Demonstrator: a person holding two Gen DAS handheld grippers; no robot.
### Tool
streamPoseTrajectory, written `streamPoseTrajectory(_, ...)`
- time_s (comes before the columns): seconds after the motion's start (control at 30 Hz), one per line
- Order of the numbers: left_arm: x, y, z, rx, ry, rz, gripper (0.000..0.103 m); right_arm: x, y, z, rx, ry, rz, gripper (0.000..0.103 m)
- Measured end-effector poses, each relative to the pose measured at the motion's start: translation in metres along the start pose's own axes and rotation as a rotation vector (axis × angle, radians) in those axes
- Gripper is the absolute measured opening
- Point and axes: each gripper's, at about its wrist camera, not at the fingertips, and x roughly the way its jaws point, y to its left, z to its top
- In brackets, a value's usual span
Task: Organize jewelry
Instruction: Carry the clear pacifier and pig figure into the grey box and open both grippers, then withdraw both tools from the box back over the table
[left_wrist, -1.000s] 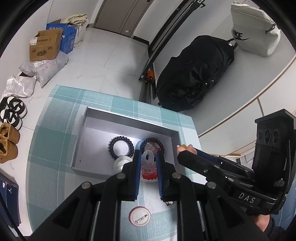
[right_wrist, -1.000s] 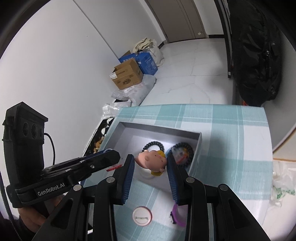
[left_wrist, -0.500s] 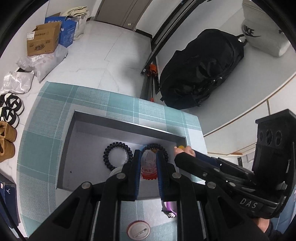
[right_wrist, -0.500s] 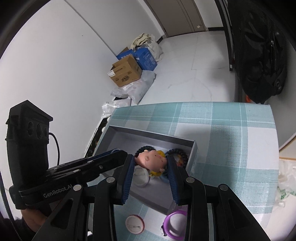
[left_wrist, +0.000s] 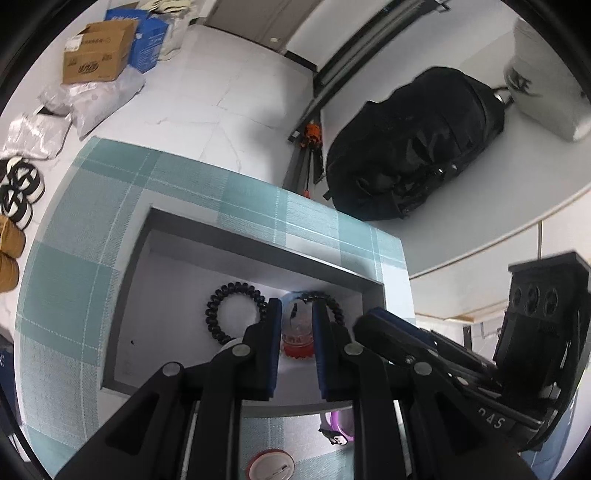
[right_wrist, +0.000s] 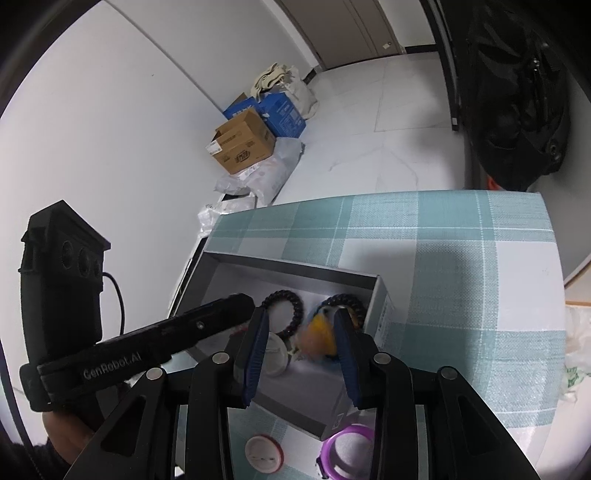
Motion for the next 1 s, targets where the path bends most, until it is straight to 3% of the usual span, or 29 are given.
streamPoseTrajectory(0.13, -0.001, 0.002, 0.002, -0.025, 0.003, -0.009, 0.022, -0.008, 0.003, 0.001, -0.017, -0.033, -0.012, 0.037)
streamPoseTrajectory(0.23, -0.003, 0.001, 0.000, -0.022, -0.001, -0.007, 0.030, -0.017, 0.002, 0.000, -0.013, -0.071, -0.030, 0.046)
streamPoseTrajectory(0.3, -0.005, -0.001, 0.000, -0.014, -0.009, -0.007, 0.030, -0.023, 0.000, 0.000, -0.003, -0.091, -0.038, 0.050)
streamPoseTrajectory(0.67, -0.015, -0.012, -0.010, 0.053, -0.042, 0.059, 0.037, -0.033, 0.007, -0.011, -0.023, -0.147, -0.060, 0.053)
streamPoseTrajectory(1.0, -0.027, -0.028, -0.029, 0.170, -0.075, 0.126, 0.038, -0.055, 0.022, -0.032, -0.108, -0.210, -0.089, 0.070)
